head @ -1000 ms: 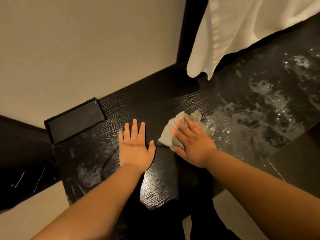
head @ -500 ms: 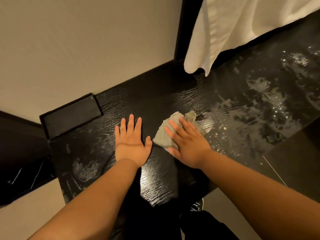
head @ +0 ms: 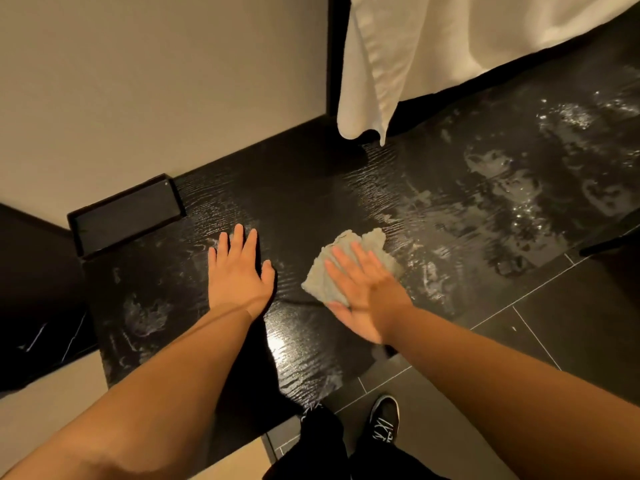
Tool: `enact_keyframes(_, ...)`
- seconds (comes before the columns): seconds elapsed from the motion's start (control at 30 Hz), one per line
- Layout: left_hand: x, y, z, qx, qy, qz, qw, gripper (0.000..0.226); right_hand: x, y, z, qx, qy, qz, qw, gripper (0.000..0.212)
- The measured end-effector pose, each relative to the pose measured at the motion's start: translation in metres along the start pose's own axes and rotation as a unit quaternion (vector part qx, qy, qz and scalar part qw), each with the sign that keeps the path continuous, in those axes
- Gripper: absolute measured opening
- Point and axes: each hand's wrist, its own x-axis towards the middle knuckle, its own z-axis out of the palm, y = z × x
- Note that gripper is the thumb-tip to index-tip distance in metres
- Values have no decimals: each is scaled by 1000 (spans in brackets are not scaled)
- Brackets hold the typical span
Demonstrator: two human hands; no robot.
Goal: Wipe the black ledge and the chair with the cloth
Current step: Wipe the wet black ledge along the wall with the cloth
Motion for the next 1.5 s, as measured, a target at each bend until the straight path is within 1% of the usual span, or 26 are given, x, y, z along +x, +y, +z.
enact_keyframes(0.03, -8, 7, 2, -1, -4, -11, 1000, 74, -6, 15, 3, -23, 3, -17, 1000, 78)
enact_keyframes(0.07, -18, 16, 4, -2, -7, -21, 1000, 76, -13, 32, 3, -34, 2, -12, 999, 78)
enact_keyframes(0.17, -47, 42, 11, -8, -7, -38, 999, 81, -25, 75, -1, -16, 9, 101, 995, 78)
enact_keyframes(0.23, -60, 53, 17, -8, -10, -50, 999, 82, -26, 71, -8, 3, -27, 172, 985, 82)
enact_keyframes(0.3, -70, 65, 20, -13, -16, -64, 998, 84, -27, 43, -7, 23, -37, 192, 981, 78)
enact_keyframes(0.33, -74, 72, 21, -16, -16, -67, 997, 85, -30, 27, -4, 38, -22, 173, 984, 77)
enact_keyframes(0.37, -78, 78, 22, -16, -15, -68, 997, 86, -36, 10, 2, 41, 8, 140, 989, 75)
enact_keyframes(0.4, -82, 84, 24, -13, -14, -65, 998, 87, -45, -3, 6, 38, 19, 103, 994, 73)
enact_keyframes(0.5, -93, 87, 31, 9, -16, -46, 999, 86, -57, 9, 12, 13, 7, 4, 1000, 73)
enact_keyframes(0.53, -94, 87, 33, 13, -15, -41, 999, 85, -56, 22, 7, 10, -6, -5, 1000, 75)
enact_keyframes(0.6, -94, 86, 34, 15, -6, -38, 999, 84, -54, 49, 5, -3, -23, 28, 999, 77)
enact_keyframes(0.67, -94, 86, 36, 22, 3, -40, 999, 84, -56, 68, 3, -4, -27, 100, 995, 79)
enact_keyframes(0.73, -95, 85, 38, 28, 11, -39, 999, 83, -59, 65, 4, 5, -27, 155, 988, 79)
enact_keyframes(0.8, -94, 83, 39, 27, 17, -36, 999, 83, -60, 42, 3, 32, -23, 186, 982, 79)
enact_keyframes(0.87, -93, 84, 39, 25, 21, -35, 999, 83, -68, 11, 8, 47, 26, 159, 986, 79)
enact_keyframes(0.93, -93, 86, 38, 20, 22, -35, 999, 83, -85, -14, 18, 43, 54, 83, 994, 77)
enact_keyframes(1.0, -95, 85, 38, 18, 23, -32, 999, 83, -93, -11, 24, 30, 43, 23, 998, 75)
enact_keyframes(1.07, -95, 84, 38, 19, 22, -29, 999, 83, -93, 15, 26, 6, 28, 2, 1000, 76)
enact_keyframes(1.1, -95, 84, 38, 20, 22, -27, 999, 82, -93, 33, 26, -4, 10, 5, 1000, 78)
enact_keyframes(1.17, -94, 84, 38, 16, 28, -28, 999, 82, -97, 70, 23, -1, -22, 51, 998, 81)
enact_keyframes(1.23, -94, 84, 38, 17, 29, -31, 999, 82, -104, 90, 16, -3, -9, 116, 993, 83)
enact_keyframes(1.3, -94, 84, 39, 21, 25, -32, 999, 81, -107, 80, 15, 8, -6, 165, 986, 84)
enact_keyframes(1.33, -94, 85, 39, 22, 26, -31, 999, 81, -106, 65, 17, 21, 11, 181, 983, 84)
enact_keyframes(1.4, -94, 85, 40, 22, 28, -30, 999, 82, -105, 23, 23, 54, 57, 161, 984, 81)
enact_keyframes(1.43, -93, 85, 40, 23, 30, -30, 999, 82, -105, 4, 27, 63, 55, 131, 988, 80)
enact_keyframes(1.5, -94, 84, 41, 25, 34, -30, 999, 82, -109, -20, 32, 55, 24, 80, 995, 79)
